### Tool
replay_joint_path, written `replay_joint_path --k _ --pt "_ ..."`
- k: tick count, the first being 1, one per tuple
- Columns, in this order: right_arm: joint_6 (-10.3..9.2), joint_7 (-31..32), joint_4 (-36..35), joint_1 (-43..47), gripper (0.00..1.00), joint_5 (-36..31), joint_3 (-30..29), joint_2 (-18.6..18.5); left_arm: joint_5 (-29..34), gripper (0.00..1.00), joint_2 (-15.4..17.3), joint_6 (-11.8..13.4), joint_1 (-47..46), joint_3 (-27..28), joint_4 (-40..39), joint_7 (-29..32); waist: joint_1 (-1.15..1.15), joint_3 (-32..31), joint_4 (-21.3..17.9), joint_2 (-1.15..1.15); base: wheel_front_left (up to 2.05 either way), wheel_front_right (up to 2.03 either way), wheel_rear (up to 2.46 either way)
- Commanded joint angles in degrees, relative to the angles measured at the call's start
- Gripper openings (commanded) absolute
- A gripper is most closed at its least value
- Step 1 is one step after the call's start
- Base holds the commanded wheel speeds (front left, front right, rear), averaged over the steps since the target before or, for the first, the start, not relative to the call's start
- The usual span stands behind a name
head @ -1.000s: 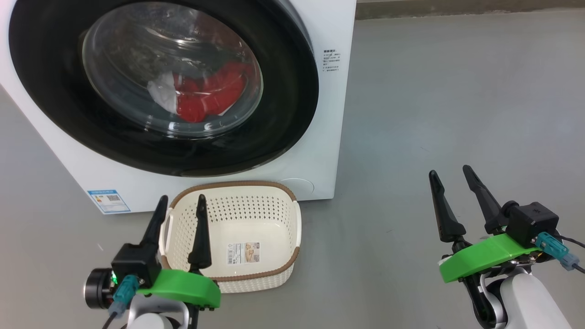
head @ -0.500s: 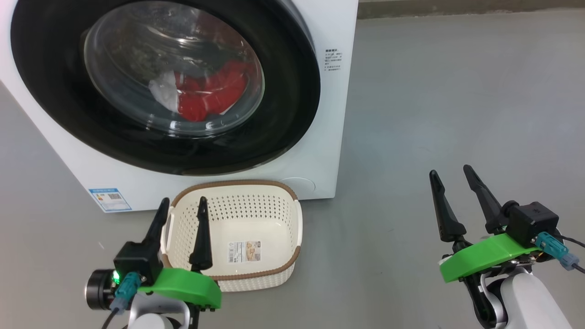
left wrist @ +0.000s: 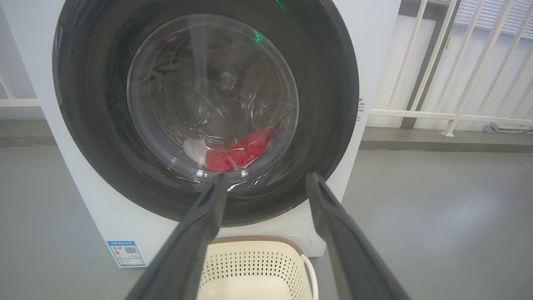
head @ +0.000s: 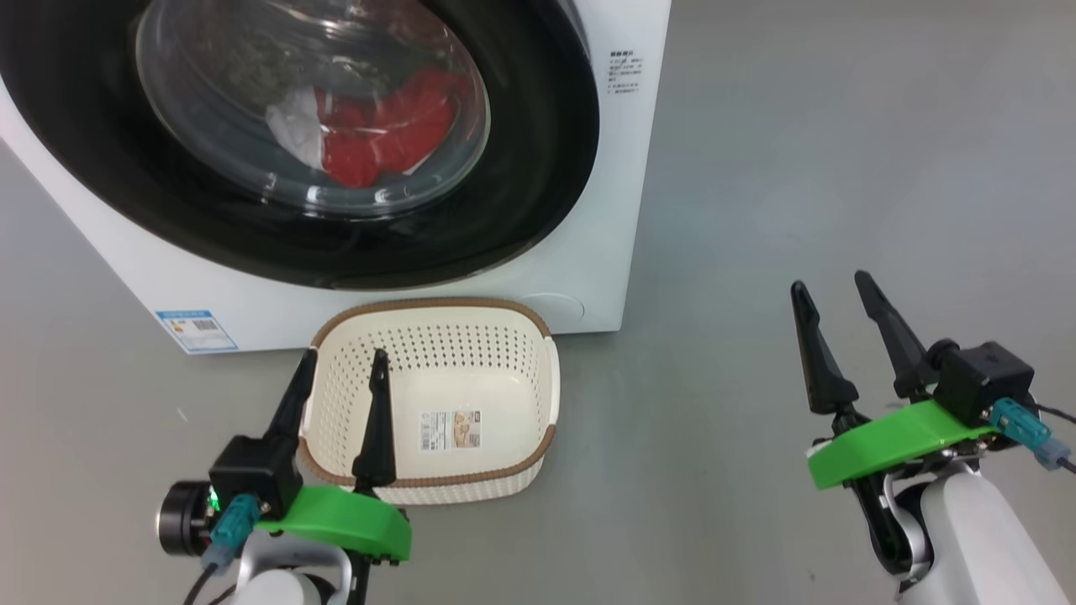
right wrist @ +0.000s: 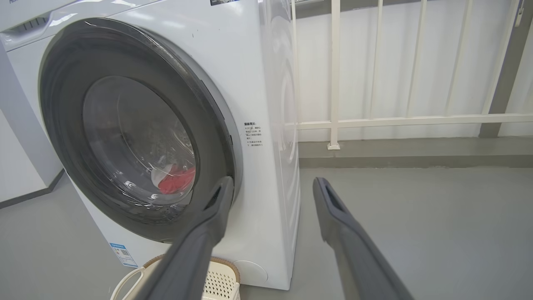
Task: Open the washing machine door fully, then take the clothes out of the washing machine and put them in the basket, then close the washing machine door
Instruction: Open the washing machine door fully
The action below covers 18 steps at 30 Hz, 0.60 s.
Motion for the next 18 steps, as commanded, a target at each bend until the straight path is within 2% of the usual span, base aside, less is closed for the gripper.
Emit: replay_joint_path --k 1,3,4,7,18 --pt "-0.04 -0.1 -1.3 -2.9 0.35 -0.5 1.2 -0.4 -0.1 1.00 1.0 0.6 -2.9 1.5 -2.3 0.2 0.00 1.2 0.3 0.00 0.00 0.00 0.00" --pt "-0.04 -0.1 -1.2 -3.8 0.24 -0.5 1.2 -0.4 -0.1 1.00 1.1 0.5 -3.2 1.4 -2.9 0.4 0.00 2.1 0.4 0.00 0.00 0.00 0.00" --pt "-0.04 -0.1 -1.2 -3.8 0.24 -0.5 1.2 -0.4 -0.1 1.00 1.1 0.5 -3.2 1.4 -2.9 0.4 0.00 2.1 0.4 0.00 0.00 0.00 0.00" --pt "-0.04 0.0 -0.8 -5.3 0.00 -0.5 1.3 -0.4 -0.1 1.00 1.1 0.6 -3.5 1.1 -4.1 0.5 0.00 3.7 0.7 0.00 0.00 0.00 0.00" --pt "-0.04 -0.3 0.9 -12.7 0.00 1.2 1.6 -0.4 0.2 1.00 1.2 0.5 -5.4 0.1 -8.3 0.1 0.00 10.1 1.7 0.00 0.00 0.00 0.00"
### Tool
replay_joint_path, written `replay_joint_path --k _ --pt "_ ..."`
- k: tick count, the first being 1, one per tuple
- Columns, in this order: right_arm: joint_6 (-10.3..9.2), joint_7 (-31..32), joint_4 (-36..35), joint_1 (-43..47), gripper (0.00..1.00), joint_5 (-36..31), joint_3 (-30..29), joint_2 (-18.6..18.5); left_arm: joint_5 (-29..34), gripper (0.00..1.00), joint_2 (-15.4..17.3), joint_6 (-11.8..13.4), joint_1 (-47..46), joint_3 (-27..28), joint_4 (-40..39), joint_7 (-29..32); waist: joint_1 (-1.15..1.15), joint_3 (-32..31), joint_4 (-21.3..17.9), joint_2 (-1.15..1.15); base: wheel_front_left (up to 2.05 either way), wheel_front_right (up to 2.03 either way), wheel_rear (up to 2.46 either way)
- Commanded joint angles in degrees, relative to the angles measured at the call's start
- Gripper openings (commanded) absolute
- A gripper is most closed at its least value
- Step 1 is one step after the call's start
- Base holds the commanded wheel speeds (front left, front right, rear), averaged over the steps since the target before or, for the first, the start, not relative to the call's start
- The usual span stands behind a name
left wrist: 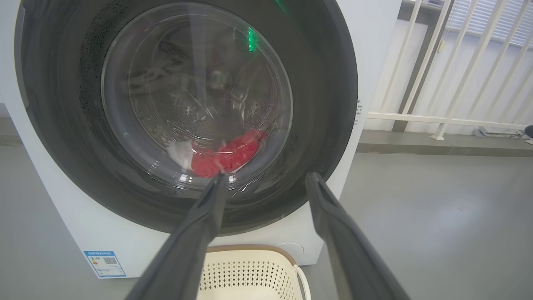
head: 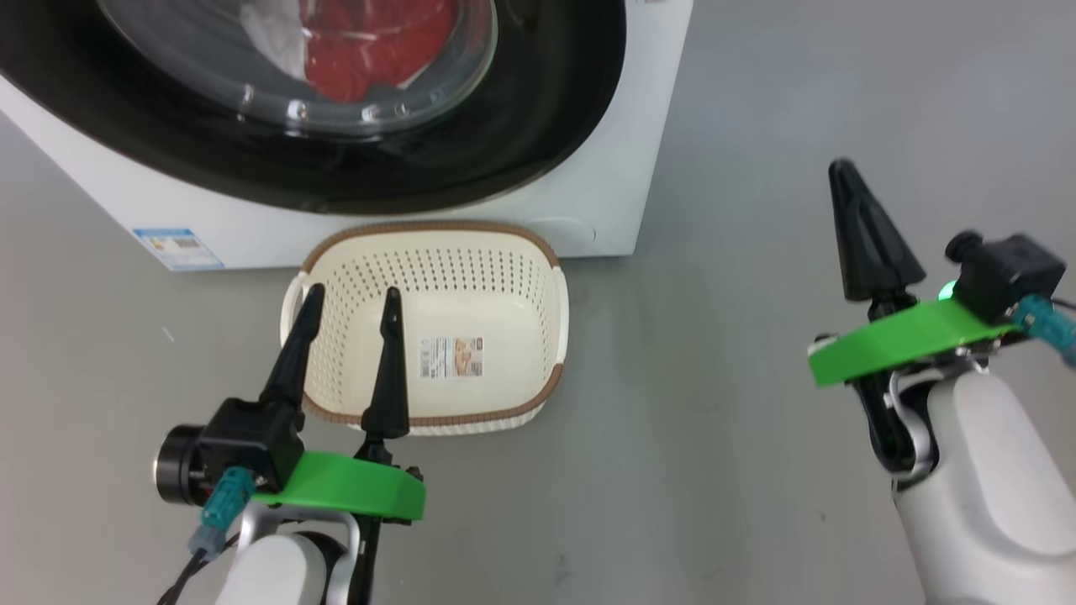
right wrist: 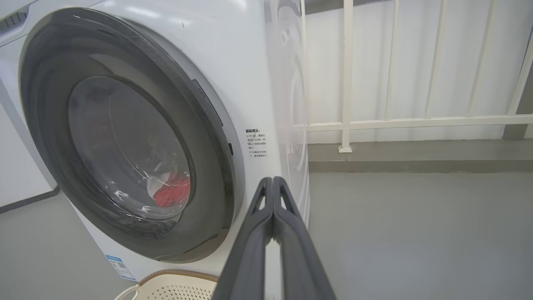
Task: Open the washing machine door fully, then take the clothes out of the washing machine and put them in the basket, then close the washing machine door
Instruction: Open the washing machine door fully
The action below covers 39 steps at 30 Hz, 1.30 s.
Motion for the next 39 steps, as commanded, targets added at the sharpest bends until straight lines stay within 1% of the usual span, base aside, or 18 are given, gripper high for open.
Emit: replay_joint_path --k 1,7,11,18,29,30,34,39 --pt "-0.04 -0.3 -1.0 -2.2 0.00 1.7 1.3 0.1 0.2 1.00 1.1 0.0 -1.9 1.4 -1.8 -0.3 0.00 2.0 0.5 0.00 0.00 0.00 0.00" --pt "-0.04 0.6 1.1 -7.8 0.00 10.0 1.9 0.1 0.3 1.00 1.4 0.0 -2.8 1.3 -2.9 -0.6 0.00 5.1 1.0 0.00 0.00 0.00 0.00" --pt "-0.04 1.6 2.9 -11.7 0.00 16.9 2.1 0.1 0.5 1.00 1.6 0.3 -3.6 1.2 -4.1 -0.7 0.00 7.0 1.5 0.00 0.00 0.00 0.00" --pt "-0.04 3.9 5.7 -18.2 0.00 24.7 2.0 0.1 0.2 1.00 1.8 0.4 -4.5 1.2 -6.4 -0.5 0.00 9.9 2.2 0.00 0.00 0.00 0.00" --pt "-0.04 12.8 6.8 -26.5 0.00 39.9 3.1 0.1 -0.2 1.00 1.9 0.4 -6.2 0.8 -8.6 -0.8 0.00 14.3 3.1 0.00 0.00 0.00 0.00" --pt "-0.04 12.8 6.8 -26.5 0.00 39.9 3.1 0.1 -0.2 1.00 1.9 0.4 -6.2 0.8 -8.6 -0.8 0.00 14.3 3.1 0.00 0.00 0.00 0.00" --pt "-0.04 16.8 6.9 -29.3 0.00 45.0 2.5 0.1 -0.3 1.00 1.9 0.3 -6.7 0.7 -8.7 -1.0 0.00 15.7 3.5 0.00 0.00 0.00 0.00" --pt "-0.04 21.3 7.8 -32.8 0.00 49.3 1.4 0.1 -0.4 1.00 1.9 0.4 -7.3 0.4 -9.1 -1.0 0.00 17.4 4.1 0.00 0.00 0.00 0.00"
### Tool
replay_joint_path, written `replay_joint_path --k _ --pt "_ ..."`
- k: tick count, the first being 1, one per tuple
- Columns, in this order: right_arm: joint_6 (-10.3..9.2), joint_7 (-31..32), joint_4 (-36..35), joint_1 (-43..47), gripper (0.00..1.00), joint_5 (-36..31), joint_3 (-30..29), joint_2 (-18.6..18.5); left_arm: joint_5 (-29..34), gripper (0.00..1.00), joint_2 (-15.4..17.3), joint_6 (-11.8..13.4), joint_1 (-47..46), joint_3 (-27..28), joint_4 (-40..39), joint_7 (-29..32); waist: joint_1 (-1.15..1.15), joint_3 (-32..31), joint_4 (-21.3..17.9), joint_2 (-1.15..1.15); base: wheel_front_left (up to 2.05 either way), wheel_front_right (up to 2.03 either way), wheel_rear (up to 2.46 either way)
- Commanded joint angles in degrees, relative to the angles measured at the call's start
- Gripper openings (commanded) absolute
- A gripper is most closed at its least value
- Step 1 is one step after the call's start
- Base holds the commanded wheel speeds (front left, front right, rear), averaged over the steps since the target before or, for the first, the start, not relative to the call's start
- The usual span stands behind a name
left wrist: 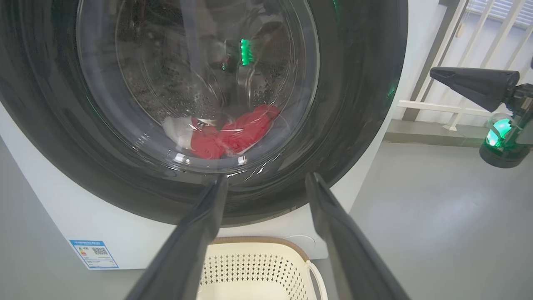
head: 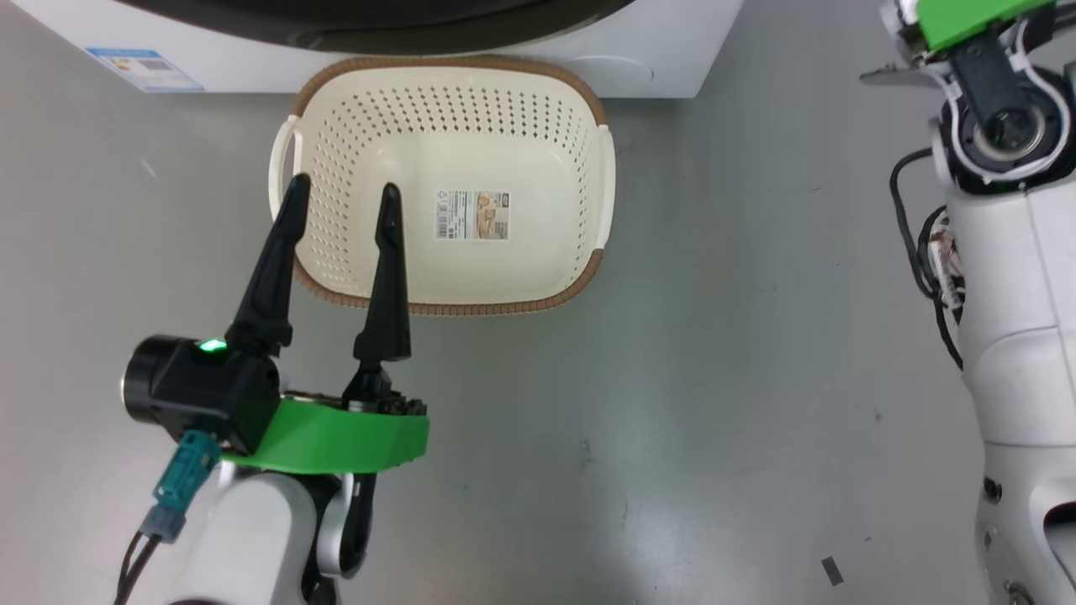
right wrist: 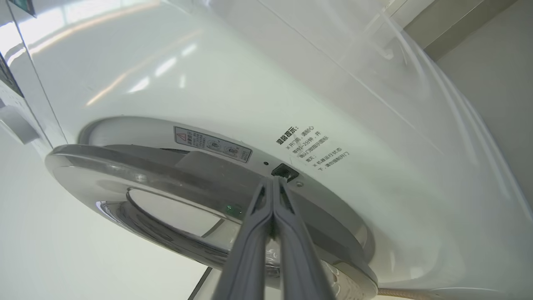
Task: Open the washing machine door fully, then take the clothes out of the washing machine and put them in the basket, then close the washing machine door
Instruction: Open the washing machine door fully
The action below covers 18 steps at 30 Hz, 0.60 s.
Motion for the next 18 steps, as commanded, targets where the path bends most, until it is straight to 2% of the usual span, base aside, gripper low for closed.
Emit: replay_joint_path --k 1,9,18 --pt "-0.03 1.3 -1.0 -1.9 0.00 1.8 0.0 0.8 -0.3 1.00 1.3 0.3 -1.2 1.3 -1.9 -0.4 0.00 1.1 0.6 0.00 0.00 0.00 0.00" --pt "-0.03 8.3 2.2 -8.4 0.00 9.1 -1.1 0.8 -0.1 1.00 1.2 0.4 -2.6 0.7 -1.8 -0.9 0.00 3.9 1.8 0.00 0.00 0.00 0.00" --pt "-0.03 12.0 5.3 -12.5 0.00 11.6 -1.5 0.7 -0.4 1.00 1.0 0.3 -3.1 0.3 -0.9 -1.8 0.00 5.1 3.2 0.00 0.00 0.00 0.00"
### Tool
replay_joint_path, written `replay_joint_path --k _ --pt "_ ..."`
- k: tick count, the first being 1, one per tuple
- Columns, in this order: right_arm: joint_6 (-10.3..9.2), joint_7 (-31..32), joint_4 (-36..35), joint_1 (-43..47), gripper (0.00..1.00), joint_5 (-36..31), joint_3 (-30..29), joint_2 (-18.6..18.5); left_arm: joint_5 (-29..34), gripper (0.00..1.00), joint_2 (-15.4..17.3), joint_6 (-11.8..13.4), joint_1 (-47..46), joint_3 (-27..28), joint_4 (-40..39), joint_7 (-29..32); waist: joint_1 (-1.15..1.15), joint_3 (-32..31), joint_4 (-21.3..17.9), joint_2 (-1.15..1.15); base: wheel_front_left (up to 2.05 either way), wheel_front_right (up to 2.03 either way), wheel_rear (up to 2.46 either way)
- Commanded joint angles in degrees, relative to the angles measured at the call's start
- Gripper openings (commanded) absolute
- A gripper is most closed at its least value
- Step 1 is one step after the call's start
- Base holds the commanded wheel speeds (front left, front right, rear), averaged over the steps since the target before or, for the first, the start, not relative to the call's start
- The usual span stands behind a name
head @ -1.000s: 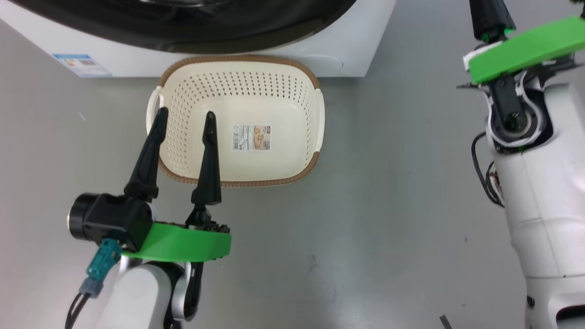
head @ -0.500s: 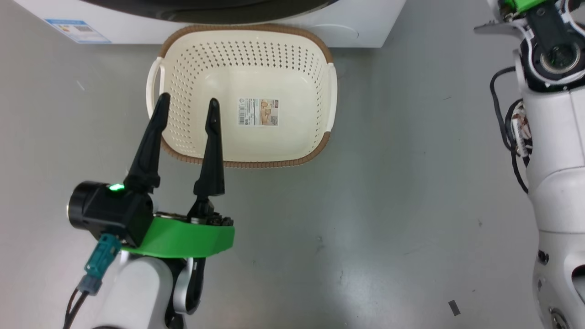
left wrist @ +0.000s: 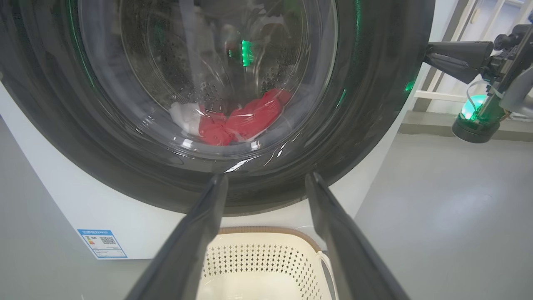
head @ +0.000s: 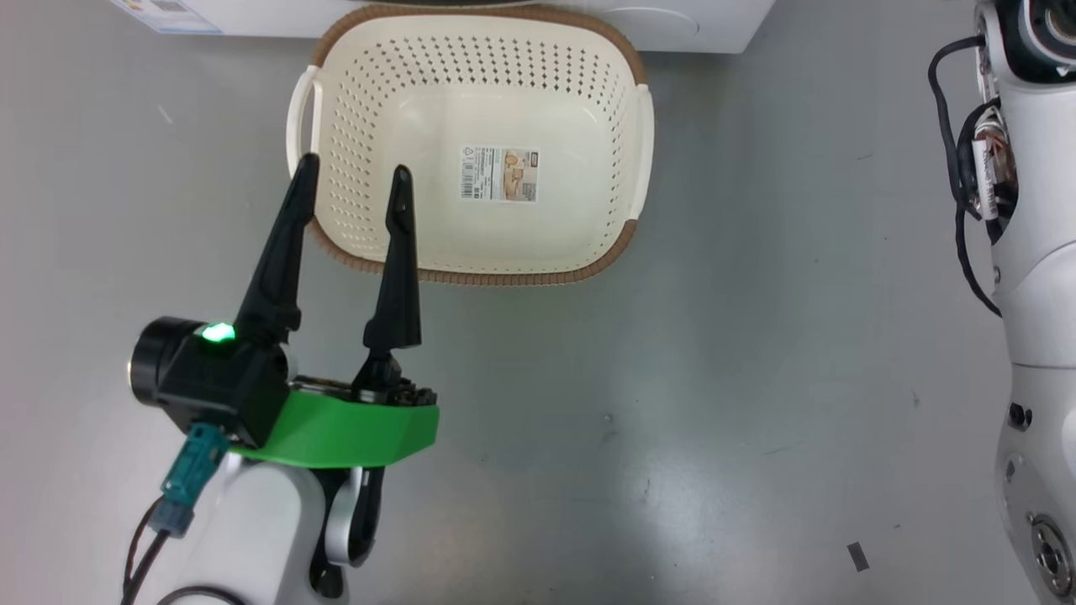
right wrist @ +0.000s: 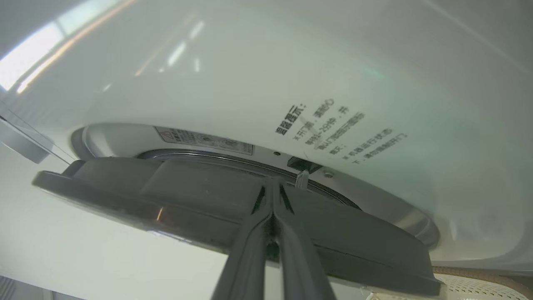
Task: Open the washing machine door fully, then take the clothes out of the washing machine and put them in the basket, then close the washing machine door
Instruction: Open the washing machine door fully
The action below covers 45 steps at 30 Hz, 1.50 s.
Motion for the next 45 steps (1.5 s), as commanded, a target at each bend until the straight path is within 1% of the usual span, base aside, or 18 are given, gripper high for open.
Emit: replay_joint_path --k 1,11,27,35,45 --pt "-0.03 0.8 -0.9 -1.7 0.00 0.3 -0.2 0.9 -0.4 1.00 1.1 0.3 -0.5 1.4 -1.0 -0.4 0.00 0.4 0.5 0.00 0.00 0.00 0.00" --pt "-0.03 5.4 0.9 -4.5 0.00 1.3 -0.1 0.9 -0.8 1.00 0.7 0.2 -1.1 0.8 0.1 -1.2 0.00 1.1 1.5 0.00 0.00 0.00 0.00" --pt "-0.03 10.4 2.5 -3.4 0.00 3.4 2.0 1.0 -1.2 1.00 1.0 0.3 -1.0 1.0 1.3 -1.7 0.00 -0.2 1.0 0.00 0.00 0.00 0.00" --pt "-0.03 10.9 2.9 -0.8 0.00 5.3 5.4 1.0 -1.6 1.00 1.3 0.8 0.0 1.3 1.7 -1.8 0.00 -2.5 0.7 0.00 0.00 0.00 0.00" --pt "-0.03 10.9 1.9 2.7 0.00 7.2 7.5 1.0 -2.1 1.00 2.2 1.4 1.8 1.7 1.6 -1.5 0.00 -6.3 0.4 0.00 0.00 0.00 0.00"
